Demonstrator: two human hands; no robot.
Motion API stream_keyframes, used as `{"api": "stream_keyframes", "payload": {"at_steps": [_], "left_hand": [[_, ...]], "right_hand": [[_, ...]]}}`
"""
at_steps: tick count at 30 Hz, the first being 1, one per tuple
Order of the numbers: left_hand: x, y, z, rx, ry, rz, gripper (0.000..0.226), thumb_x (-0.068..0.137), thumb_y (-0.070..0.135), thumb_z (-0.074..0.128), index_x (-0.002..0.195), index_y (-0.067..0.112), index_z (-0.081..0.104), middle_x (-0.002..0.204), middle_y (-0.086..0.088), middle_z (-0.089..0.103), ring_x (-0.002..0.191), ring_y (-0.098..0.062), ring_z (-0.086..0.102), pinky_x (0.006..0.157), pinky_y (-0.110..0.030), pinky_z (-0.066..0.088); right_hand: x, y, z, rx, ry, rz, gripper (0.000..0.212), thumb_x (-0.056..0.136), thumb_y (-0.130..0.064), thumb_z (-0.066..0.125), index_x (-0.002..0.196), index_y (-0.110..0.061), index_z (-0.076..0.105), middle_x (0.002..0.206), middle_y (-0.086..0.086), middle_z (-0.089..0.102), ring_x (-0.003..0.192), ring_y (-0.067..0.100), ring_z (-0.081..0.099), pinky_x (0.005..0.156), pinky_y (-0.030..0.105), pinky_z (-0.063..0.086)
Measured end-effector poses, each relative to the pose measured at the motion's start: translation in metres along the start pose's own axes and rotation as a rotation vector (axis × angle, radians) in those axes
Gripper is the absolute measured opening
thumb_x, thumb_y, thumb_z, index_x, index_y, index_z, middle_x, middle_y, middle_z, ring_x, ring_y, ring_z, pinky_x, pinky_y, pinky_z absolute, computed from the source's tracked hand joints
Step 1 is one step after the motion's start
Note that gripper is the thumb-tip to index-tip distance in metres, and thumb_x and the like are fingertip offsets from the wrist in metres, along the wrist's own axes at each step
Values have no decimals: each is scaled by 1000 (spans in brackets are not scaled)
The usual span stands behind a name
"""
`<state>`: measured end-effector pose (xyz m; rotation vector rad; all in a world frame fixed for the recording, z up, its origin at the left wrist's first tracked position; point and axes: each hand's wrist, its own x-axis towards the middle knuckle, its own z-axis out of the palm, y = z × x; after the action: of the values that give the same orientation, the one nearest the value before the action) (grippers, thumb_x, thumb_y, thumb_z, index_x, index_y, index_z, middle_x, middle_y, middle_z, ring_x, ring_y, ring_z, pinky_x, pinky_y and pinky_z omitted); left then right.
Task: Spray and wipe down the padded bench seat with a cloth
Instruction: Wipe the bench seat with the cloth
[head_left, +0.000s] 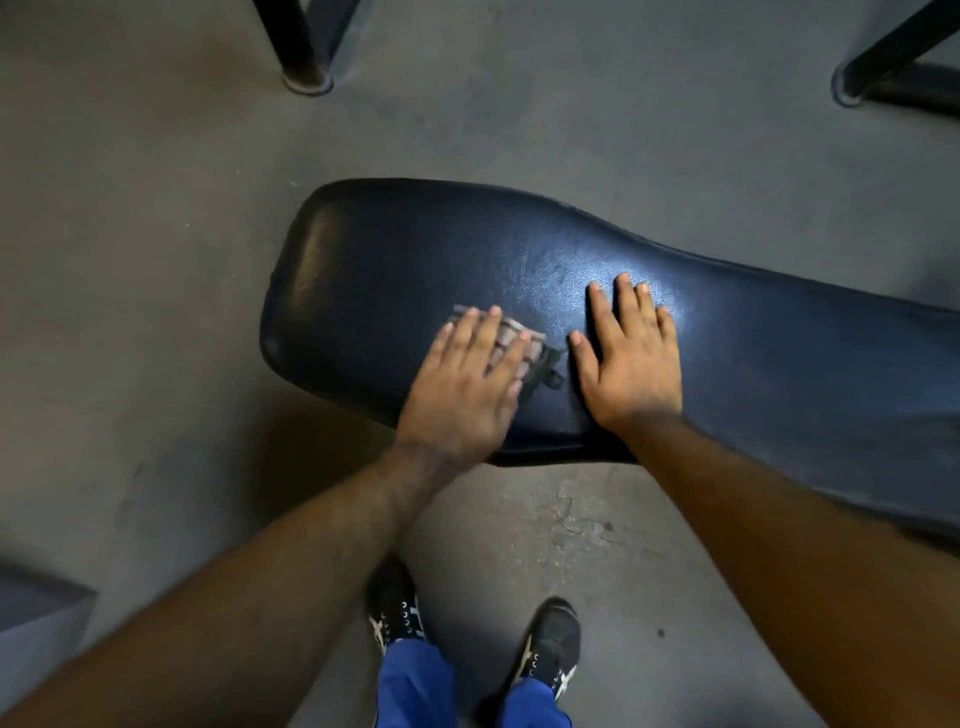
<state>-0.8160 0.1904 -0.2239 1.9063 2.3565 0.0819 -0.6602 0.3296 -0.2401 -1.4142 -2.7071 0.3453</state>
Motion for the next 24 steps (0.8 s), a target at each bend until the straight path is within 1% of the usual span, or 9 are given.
{"api": "stream_keyframes", "payload": {"at_steps": [4, 5, 8, 10, 14, 16, 19, 23, 24], "left_hand": [[73, -42, -13, 13, 55, -516, 58, 96, 37, 33, 151, 17, 31, 157, -23, 25, 145, -43, 22, 120, -52, 17], [76, -31, -9, 0, 64, -529, 59, 96, 37, 31, 151, 17, 31, 158, -24, 24, 145, -43, 21, 120, -53, 16], [39, 9, -3, -23, -49, -87, 58, 97, 37, 30, 152, 17, 33, 158, -21, 25, 146, -40, 22, 120, -52, 17], [42, -14, -8, 12, -95, 69, 57, 98, 38, 31, 151, 18, 33, 158, -19, 26, 146, -38, 24, 120, -50, 19], [135, -51, -14, -13, 22, -422, 59, 97, 37, 32, 153, 18, 29, 158, -23, 23, 146, -42, 20, 120, -51, 15], [145, -20, -5, -37, 58, -327, 56, 97, 35, 38, 150, 18, 36, 157, -24, 28, 144, -44, 24, 119, -53, 17], [128, -12, 2, 12, -1, 106, 52, 99, 36, 37, 148, 20, 41, 156, -20, 32, 143, -41, 29, 119, -50, 21], [174, -21, -6, -17, 65, -302, 56, 96, 38, 32, 147, 18, 42, 154, -22, 34, 141, -43, 30, 119, -51, 19], [174, -6, -4, -24, 48, -293, 56, 95, 38, 32, 146, 18, 42, 153, -22, 36, 141, -43, 30, 119, -52, 19]], "right_hand": [[0, 4, 3, 77, 60, 7, 56, 101, -41, 31, 152, -18, 38, 161, 12, 31, 150, 31, 24, 123, 49, 17], [0, 3, 3, 75, 66, 11, 56, 101, -40, 31, 151, -16, 38, 161, 12, 31, 150, 31, 24, 123, 49, 16], [0, -1, 0, 6, 41, 101, 64, 99, -46, 33, 154, -14, 33, 162, 10, 27, 151, 31, 19, 123, 54, 8], [0, -2, -1, -37, 16, 157, 68, 98, -51, 34, 155, -16, 28, 164, 11, 23, 152, 32, 14, 122, 57, 4], [3, 1, 2, -43, 6, 137, 66, 99, -50, 32, 155, -15, 28, 164, 12, 22, 152, 32, 14, 122, 59, 6], [4, 2, 0, -46, 10, 137, 64, 100, -46, 31, 154, -13, 31, 163, 12, 23, 152, 32, 16, 121, 59, 8], [3, 4, 0, -41, -4, 127, 61, 100, -42, 30, 154, -13, 33, 164, 10, 23, 152, 31, 16, 121, 59, 10], [3, 4, 4, -9, 10, 129, 59, 100, -41, 33, 153, -15, 34, 163, 8, 24, 153, 29, 16, 122, 55, 8], [4, 3, 3, 12, 15, 126, 59, 100, -41, 33, 154, -15, 34, 164, 7, 24, 153, 28, 15, 123, 54, 7]]}}
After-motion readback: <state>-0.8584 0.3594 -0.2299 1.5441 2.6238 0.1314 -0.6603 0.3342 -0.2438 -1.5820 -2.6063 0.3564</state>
